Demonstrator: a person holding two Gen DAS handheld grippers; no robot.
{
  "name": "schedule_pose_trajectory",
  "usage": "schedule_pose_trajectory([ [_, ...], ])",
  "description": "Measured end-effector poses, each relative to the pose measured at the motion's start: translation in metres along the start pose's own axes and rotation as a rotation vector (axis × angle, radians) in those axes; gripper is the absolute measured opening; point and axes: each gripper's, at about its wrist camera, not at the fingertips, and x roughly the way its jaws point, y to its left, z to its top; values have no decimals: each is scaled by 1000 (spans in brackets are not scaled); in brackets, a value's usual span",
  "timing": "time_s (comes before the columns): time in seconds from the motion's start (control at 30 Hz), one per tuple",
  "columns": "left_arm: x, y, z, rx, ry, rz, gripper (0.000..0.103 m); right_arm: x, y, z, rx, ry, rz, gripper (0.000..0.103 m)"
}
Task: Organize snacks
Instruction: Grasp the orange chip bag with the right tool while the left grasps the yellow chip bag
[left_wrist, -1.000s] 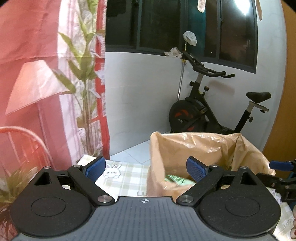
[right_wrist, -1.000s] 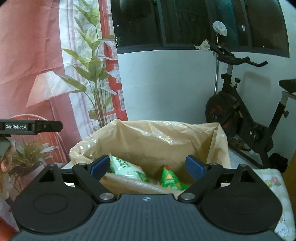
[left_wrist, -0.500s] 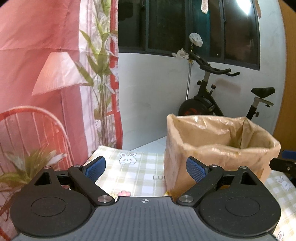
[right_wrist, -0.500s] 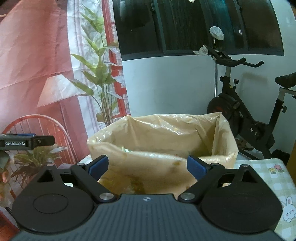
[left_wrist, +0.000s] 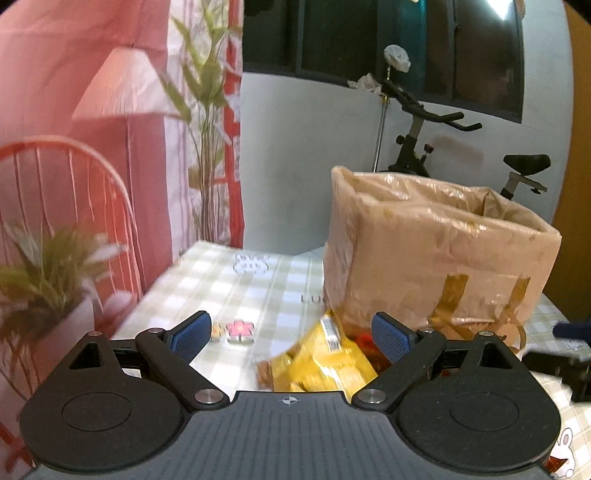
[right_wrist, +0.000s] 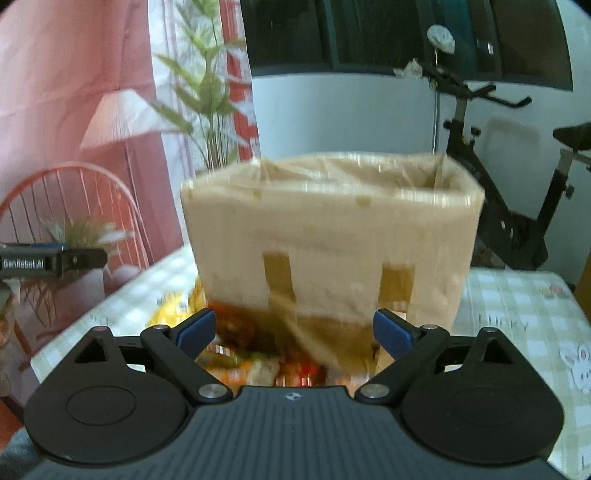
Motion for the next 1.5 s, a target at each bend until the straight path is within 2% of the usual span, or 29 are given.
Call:
schedule_pose_trajectory([
  [0.17,4,-6,-20,-18,24,2,95,5,-2,-28,-19,95,-29,94],
  [0.37,6,-9,-37,-37,48,-3,95,7,-10,-49,29,194,-58,94],
  [0.67,11,-14,-47,-48,85,-12,95,1,-15,-69,120,296,-45,94],
  [0.93,15,-15,-53,-47,111,-14,95,29,-13,-85,171,394,-19,94],
  [1.07,18,-14,-54,-53,121,-10,95,37,-13,-87,168,395,-2,93],
  [1.33,21,-13,-54,-67,136,-12,95,38,-8,-84,131,393,99,79],
  [1.5,24,-10,-52,-85,141,-12,95,30,7,-75,63,343,167,77],
])
